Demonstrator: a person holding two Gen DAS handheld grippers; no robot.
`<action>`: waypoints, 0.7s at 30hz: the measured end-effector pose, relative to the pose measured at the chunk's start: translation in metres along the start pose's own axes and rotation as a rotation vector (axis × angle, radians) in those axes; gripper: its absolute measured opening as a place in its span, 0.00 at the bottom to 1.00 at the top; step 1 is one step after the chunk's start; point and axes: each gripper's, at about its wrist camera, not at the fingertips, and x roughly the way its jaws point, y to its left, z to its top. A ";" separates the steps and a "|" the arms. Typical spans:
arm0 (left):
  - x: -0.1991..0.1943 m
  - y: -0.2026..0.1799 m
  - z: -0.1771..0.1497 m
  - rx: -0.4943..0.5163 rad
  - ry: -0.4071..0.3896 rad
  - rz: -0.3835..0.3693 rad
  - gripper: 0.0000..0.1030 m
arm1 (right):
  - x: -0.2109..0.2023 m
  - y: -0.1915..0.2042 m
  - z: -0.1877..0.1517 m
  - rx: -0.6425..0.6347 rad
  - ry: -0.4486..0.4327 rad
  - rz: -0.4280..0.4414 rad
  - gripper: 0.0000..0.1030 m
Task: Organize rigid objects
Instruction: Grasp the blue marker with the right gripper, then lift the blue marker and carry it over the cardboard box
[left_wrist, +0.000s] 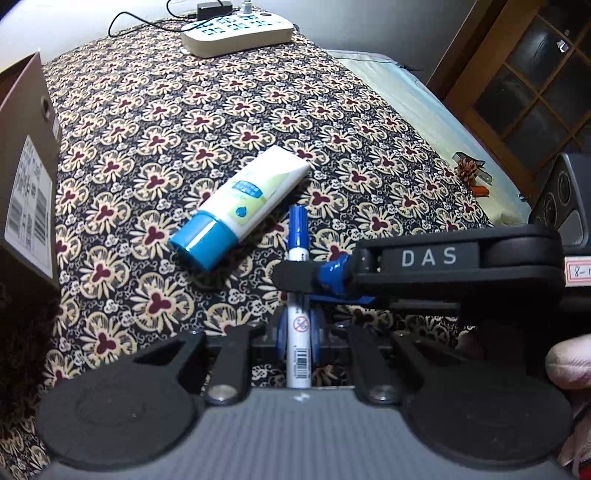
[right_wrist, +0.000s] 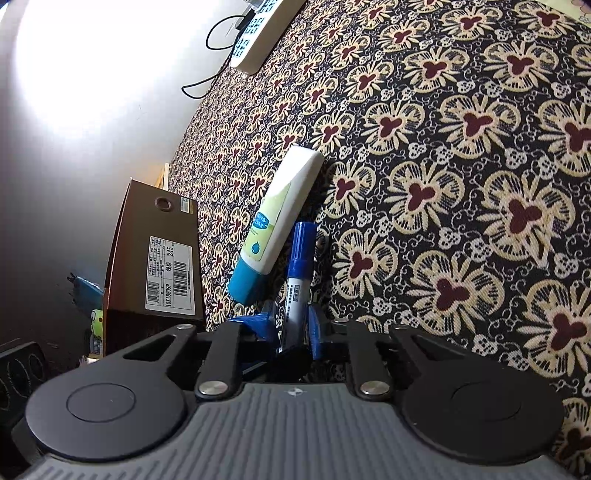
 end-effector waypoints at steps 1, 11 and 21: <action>-0.001 0.000 -0.001 0.002 0.000 0.001 0.09 | 0.001 -0.002 -0.002 0.019 0.010 0.007 0.00; -0.011 0.005 -0.010 0.007 -0.005 0.004 0.09 | 0.006 0.007 -0.014 0.048 0.024 -0.002 0.00; -0.025 0.013 -0.018 0.019 0.000 0.019 0.09 | 0.027 0.033 -0.028 0.039 0.044 -0.020 0.00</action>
